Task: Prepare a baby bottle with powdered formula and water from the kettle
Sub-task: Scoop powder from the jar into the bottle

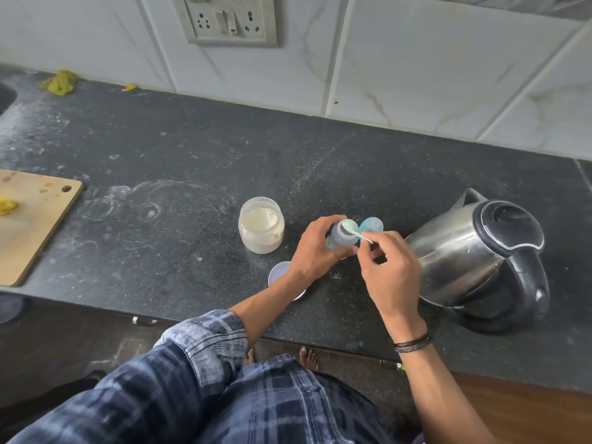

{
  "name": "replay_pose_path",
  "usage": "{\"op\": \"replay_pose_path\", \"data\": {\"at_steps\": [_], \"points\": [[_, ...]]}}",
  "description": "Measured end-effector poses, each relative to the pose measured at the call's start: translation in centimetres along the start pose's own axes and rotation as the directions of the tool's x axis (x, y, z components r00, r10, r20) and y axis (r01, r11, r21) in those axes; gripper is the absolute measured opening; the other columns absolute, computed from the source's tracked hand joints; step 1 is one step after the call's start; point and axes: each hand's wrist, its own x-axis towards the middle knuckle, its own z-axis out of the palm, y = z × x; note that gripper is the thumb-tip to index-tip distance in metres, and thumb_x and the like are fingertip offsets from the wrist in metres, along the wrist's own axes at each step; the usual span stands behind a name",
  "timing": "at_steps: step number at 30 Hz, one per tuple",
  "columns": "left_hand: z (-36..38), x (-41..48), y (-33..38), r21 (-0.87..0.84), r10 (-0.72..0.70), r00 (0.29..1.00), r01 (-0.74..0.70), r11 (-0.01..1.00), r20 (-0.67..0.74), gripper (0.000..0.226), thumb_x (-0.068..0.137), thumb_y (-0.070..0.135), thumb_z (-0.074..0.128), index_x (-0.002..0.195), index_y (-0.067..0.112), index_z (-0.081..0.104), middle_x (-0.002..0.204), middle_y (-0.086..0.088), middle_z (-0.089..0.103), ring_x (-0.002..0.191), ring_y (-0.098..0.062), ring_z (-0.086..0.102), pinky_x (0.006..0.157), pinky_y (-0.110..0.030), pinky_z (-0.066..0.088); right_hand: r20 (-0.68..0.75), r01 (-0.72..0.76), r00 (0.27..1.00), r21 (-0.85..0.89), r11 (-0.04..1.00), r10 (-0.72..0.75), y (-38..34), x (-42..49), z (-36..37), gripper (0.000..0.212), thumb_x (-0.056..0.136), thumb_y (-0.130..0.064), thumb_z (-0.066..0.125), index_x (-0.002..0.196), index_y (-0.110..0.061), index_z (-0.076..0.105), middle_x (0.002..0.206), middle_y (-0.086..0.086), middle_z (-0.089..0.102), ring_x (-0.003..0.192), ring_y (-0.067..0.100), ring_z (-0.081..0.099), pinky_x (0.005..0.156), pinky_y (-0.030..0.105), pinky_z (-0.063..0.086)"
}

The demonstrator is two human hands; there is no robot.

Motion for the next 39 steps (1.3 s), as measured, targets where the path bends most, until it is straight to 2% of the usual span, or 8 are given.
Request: {"op": "replay_pose_path", "data": {"at_steps": [6,14,23,30,34,39], "points": [[-0.1,0.1,0.0,-0.001,-0.003,1.0,0.003,1.0,0.009,0.06,0.079,0.035,0.086,0.132,0.023,0.06,0.13,0.01,0.063,0.121,-0.009,0.054,0.104,-0.037,0.047,0.013,0.135,0.991,-0.091,0.987,-0.134,0.6,-0.9,0.5,0.009,0.09,0.0,0.074,0.098,-0.003,0.077,0.09,0.009,0.072,0.069,0.031,0.065,0.064,0.048,0.056],[-0.2,0.1,-0.2,-0.001,0.014,1.0,-0.014,1.0,0.015,0.059,0.077,0.035,0.086,0.13,0.026,0.061,0.126,0.013,0.063,0.117,-0.007,0.055,0.103,-0.036,0.047,0.014,0.196,0.98,-0.143,0.97,-0.196,0.8,-1.4,0.6,0.016,0.099,-0.013,0.065,0.102,-0.004,0.078,0.092,0.008,0.07,0.073,0.029,0.065,0.067,0.044,0.055],[-0.2,0.2,-0.4,0.013,0.013,1.0,-0.013,1.0,0.025,0.06,0.078,0.035,0.085,0.132,0.024,0.06,0.129,0.011,0.063,0.118,-0.007,0.053,0.104,-0.035,0.047,0.0,0.205,0.978,-0.161,0.965,-0.208,0.5,-1.4,0.4,0.008,0.094,-0.004,0.073,0.1,-0.003,0.078,0.09,0.009,0.07,0.071,0.03,0.065,0.065,0.047,0.055],[-0.1,0.2,-0.4,0.018,0.015,1.0,-0.016,1.0,0.022,0.06,0.078,0.037,0.086,0.131,0.026,0.06,0.129,0.011,0.063,0.119,-0.008,0.053,0.104,-0.035,0.047,-0.039,0.232,0.97,-0.154,0.96,-0.241,0.3,-1.4,0.4,0.019,0.102,-0.013,0.061,0.1,-0.003,0.078,0.092,0.008,0.07,0.071,0.028,0.064,0.066,0.043,0.055],[-0.1,0.3,-0.5,0.023,0.014,1.0,-0.015,1.0,0.023,0.06,0.078,0.035,0.086,0.131,0.026,0.059,0.129,0.011,0.062,0.118,-0.007,0.053,0.104,-0.036,0.047,0.0,0.22,0.975,-0.166,0.961,-0.223,0.5,-1.6,0.4,0.009,0.09,-0.002,0.076,0.099,-0.002,0.078,0.09,0.009,0.07,0.07,0.029,0.066,0.063,0.047,0.055],[-0.2,0.3,-0.5,0.033,0.013,1.0,-0.014,0.999,0.018,0.061,0.078,0.036,0.086,0.131,0.026,0.06,0.129,0.01,0.062,0.118,-0.009,0.053,0.104,-0.037,0.047,-0.018,0.24,0.969,-0.164,0.957,-0.246,0.5,-1.6,0.3,0.008,0.092,-0.003,0.074,0.099,-0.003,0.078,0.089,0.008,0.069,0.07,0.028,0.064,0.064,0.043,0.054]]}}
